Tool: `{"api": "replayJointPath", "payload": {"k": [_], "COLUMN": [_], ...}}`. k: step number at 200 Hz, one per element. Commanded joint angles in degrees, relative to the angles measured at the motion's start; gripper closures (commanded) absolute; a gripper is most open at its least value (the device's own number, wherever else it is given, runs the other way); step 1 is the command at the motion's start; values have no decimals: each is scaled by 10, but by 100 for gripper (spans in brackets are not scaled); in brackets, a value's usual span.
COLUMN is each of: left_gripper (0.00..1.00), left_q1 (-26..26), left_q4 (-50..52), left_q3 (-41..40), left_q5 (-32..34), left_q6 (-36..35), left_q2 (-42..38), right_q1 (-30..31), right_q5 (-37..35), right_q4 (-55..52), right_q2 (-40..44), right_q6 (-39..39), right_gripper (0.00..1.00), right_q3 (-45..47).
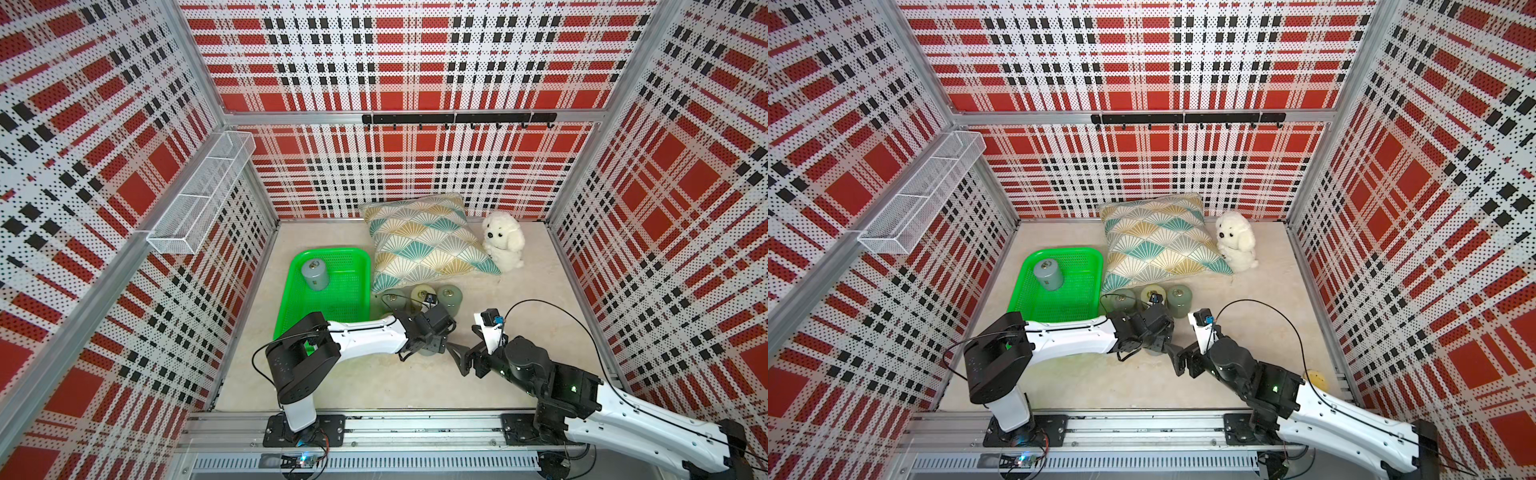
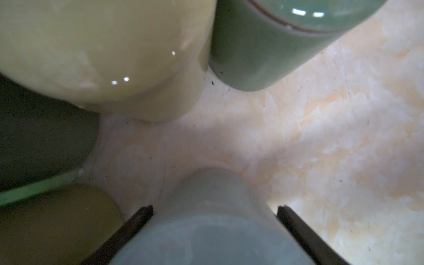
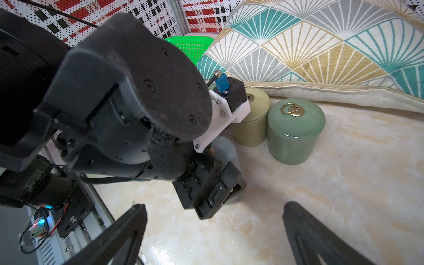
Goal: Take the tea canister out of the basket
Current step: Place the tea canister at the center of the board.
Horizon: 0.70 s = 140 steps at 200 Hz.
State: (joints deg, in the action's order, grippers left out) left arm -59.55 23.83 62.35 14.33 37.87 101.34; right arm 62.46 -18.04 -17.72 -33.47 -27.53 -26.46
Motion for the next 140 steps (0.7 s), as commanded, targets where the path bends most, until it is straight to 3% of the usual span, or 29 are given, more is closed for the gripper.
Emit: {"api": "replayJointPath", "payload": {"k": [1,43,98,140], "left_gripper": [12,4,3,1], "left_q1": [3,-3,-6,8], "left_q4": [-22,-14,4,35], "left_q3": [3,7,32,59], "left_q5": [14,14,11,47], "left_q6": [-8,-4,3,-2], "left_q2": [5,-5,-38,-87], "right_q1": [3,2,2,2], "right_q5": [7,8,14,27], "right_q4": [5,4,-2,16], "right_q2": [-3,2,13,26], "right_q6": [0,-3,-5,5], "right_gripper": [0,0,0,0], "right_q3": [4,3,-1,-3]}}
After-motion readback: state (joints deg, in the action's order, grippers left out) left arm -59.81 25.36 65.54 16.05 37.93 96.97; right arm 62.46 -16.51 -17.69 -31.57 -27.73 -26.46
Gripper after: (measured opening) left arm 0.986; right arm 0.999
